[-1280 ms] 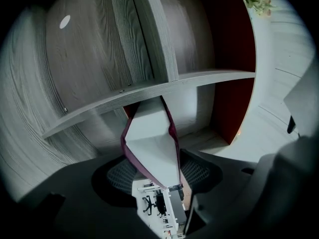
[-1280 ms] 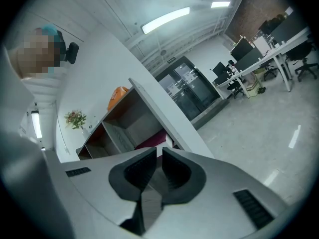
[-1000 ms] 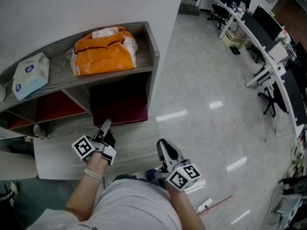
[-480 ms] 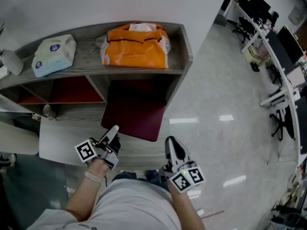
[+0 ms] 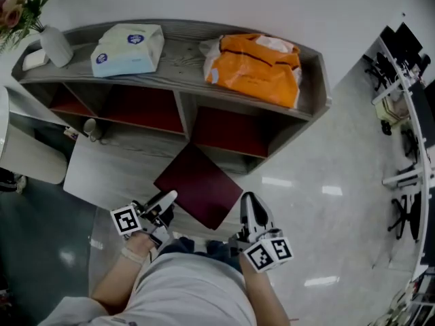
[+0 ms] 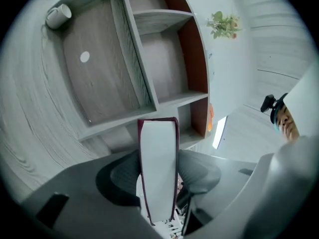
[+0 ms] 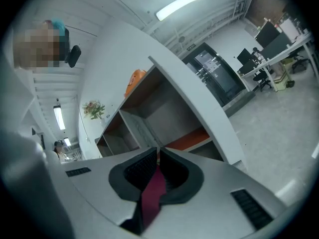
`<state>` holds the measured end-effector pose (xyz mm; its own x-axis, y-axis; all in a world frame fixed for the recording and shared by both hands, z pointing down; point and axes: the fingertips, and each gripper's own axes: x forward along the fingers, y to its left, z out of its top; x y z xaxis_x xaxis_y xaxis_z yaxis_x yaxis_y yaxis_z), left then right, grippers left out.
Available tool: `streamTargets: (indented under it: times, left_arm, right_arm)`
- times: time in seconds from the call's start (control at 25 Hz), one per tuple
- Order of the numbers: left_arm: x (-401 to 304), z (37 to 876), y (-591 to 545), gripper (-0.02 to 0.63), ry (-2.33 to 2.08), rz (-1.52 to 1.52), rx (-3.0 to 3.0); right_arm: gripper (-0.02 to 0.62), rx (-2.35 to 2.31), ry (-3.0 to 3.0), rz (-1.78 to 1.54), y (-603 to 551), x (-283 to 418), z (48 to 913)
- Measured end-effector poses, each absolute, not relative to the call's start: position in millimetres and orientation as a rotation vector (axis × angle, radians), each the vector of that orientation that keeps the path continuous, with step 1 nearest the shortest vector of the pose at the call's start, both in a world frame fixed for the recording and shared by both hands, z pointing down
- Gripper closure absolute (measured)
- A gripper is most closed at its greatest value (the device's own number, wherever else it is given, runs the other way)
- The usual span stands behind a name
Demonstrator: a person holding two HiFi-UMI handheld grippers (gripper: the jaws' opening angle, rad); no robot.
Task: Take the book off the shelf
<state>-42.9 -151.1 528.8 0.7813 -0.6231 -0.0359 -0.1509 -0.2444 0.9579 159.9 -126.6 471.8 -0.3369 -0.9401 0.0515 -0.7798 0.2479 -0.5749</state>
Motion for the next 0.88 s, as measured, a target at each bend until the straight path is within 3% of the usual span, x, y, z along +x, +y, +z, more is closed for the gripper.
streamTargets:
  times: [0.88]
  left_arm:
    - [-200.4,470.5,-125.9,0.373,-0.981,-0.833,1.777]
  right_arm:
    - [0.574,-1.004,2.611,-0.808,-170.4,-15.9,445.7]
